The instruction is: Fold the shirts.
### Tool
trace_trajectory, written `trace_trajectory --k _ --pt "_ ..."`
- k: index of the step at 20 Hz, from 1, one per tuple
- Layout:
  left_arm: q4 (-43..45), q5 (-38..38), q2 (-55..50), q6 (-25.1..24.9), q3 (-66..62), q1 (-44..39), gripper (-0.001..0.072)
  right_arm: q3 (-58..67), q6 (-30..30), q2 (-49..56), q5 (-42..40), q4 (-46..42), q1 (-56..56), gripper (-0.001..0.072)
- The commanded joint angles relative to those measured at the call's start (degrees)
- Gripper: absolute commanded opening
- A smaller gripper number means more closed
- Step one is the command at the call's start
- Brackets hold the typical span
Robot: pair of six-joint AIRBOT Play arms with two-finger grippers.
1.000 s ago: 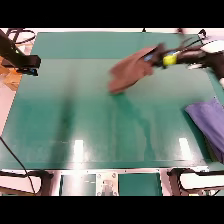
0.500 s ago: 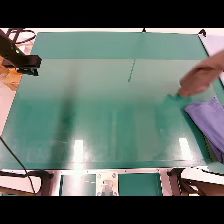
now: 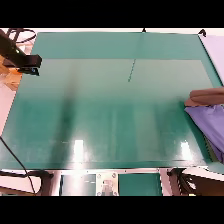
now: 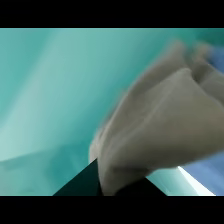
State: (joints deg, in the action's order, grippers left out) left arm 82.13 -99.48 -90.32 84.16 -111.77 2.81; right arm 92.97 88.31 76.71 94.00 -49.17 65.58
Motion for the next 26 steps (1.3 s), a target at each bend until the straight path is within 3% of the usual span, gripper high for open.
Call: trace_trajectory --k 1,7,9,10,11,12,13,14,17,18,19,21,26 --pt "-2.0 0.4 0.0 -0.2 0.0 0.0 0.0025 -1.0 6.0 -2.7 5.4 -19.7 1.8 0.0014" --pt "-2.4 1.4 0.0 -0.3 0.0 0.0 0.0025 -13.9 11.2 -4.9 4.1 -43.8 1.8 0.0014" --pt "-2.4 1.8 0.0 -0.5 0.0 0.0 0.0025 -20.5 11.2 -4.9 -1.1 -46.1 1.8 0.0016" --pt "-2.5 2.4 0.0 -0.5 0.0 0.0 0.0025 -24.3 12.1 -4.9 -3.8 -46.0 1.8 0.0056" --pt "-2.5 3.0 0.0 -0.5 0.0 0.0 0.0025 -27.6 13.4 -4.9 -5.9 -46.0 1.8 0.0137" --pt "-2.5 3.1 0.0 -0.5 0.0 0.0 0.0025 -30.4 14.2 -4.7 -7.2 -46.0 1.8 0.0275" --pt "-2.5 3.0 0.0 -0.5 0.0 0.0 0.0025 -32.3 15.0 -4.3 -7.3 -46.0 1.8 0.0533" --pt "-2.5 3.1 0.0 -0.6 0.0 0.0 0.0025 -32.2 15.1 -3.7 -6.3 -45.8 1.8 0.0605" --pt "-2.5 3.2 0.0 -1.5 0.0 0.0 0.0025 -22.3 16.7 -2.2 -1.9 -35.0 0.0 0.0578" --pt "-3.2 3.2 0.0 -2.4 0.0 0.0 0.0024 -17.8 15.4 -2.0 -2.3 -28.0 -2.3 0.0359" --pt "-4.1 3.2 0.0 -2.7 0.0 0.0 0.0024 -14.2 12.7 -2.0 -4.0 -22.3 -5.4 0.0077" --pt "-6.4 2.6 1.0 -1.9 1.9 -0.8 0.0023 -9.5 8.6 -2.8 -8.5 -17.0 -14.8 0.0015" --pt "-7.9 9.2 15.2 0.0 25.8 -8.2 0.0024 -17.2 3.1 -10.6 -14.7 -21.5 -37.7 0.0013"
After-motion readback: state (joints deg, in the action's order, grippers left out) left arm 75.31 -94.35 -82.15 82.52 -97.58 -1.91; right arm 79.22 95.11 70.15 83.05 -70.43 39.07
